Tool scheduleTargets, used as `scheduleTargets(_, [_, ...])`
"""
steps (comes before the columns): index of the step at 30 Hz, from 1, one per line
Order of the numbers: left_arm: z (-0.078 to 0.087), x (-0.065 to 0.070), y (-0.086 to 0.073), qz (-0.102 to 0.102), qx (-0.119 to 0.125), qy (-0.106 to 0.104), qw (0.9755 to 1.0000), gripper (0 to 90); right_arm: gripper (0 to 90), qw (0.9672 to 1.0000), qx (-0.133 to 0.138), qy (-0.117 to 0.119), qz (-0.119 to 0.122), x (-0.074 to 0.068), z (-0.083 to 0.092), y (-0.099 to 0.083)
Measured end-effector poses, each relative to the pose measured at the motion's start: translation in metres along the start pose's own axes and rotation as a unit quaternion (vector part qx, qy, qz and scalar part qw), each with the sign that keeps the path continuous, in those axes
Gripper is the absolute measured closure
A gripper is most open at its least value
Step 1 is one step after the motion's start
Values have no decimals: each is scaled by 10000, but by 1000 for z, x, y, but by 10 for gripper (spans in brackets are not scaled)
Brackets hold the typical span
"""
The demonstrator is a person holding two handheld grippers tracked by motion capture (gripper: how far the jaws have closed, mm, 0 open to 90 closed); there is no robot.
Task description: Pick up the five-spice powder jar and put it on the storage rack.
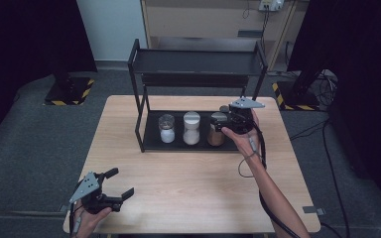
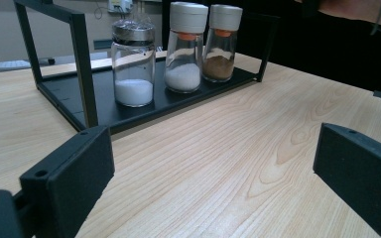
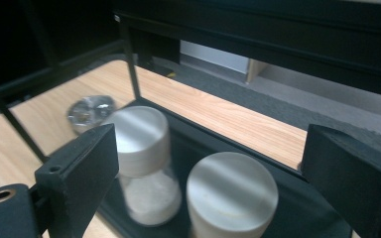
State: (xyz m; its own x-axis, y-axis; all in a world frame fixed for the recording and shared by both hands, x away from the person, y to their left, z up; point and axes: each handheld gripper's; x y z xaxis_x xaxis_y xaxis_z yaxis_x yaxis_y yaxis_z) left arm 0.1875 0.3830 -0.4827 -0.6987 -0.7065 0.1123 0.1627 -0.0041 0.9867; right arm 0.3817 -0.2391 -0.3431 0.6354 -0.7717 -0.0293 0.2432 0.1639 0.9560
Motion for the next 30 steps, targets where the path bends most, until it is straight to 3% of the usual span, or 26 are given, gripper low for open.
scheduleTargets(15, [2, -1, -1, 3, 27, -19, 10000, 12, 63, 9966, 339, 721, 196, -6, 29, 10])
scheduleTargets(30, [2, -2, -1, 0, 27, -38, 10000, 12, 59, 9915, 503, 1133, 402, -18, 59, 8])
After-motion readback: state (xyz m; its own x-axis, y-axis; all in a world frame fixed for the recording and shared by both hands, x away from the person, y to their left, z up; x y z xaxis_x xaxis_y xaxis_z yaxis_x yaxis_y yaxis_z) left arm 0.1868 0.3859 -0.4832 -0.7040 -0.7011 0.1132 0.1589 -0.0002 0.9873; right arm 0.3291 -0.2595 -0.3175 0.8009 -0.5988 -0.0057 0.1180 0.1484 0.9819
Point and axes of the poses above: each handheld gripper's, and its own axes: z roughly backward along the jaws, y roughly out of its top, x roughly to its right, and after that the axes turned 5 degrees about x, right-handed
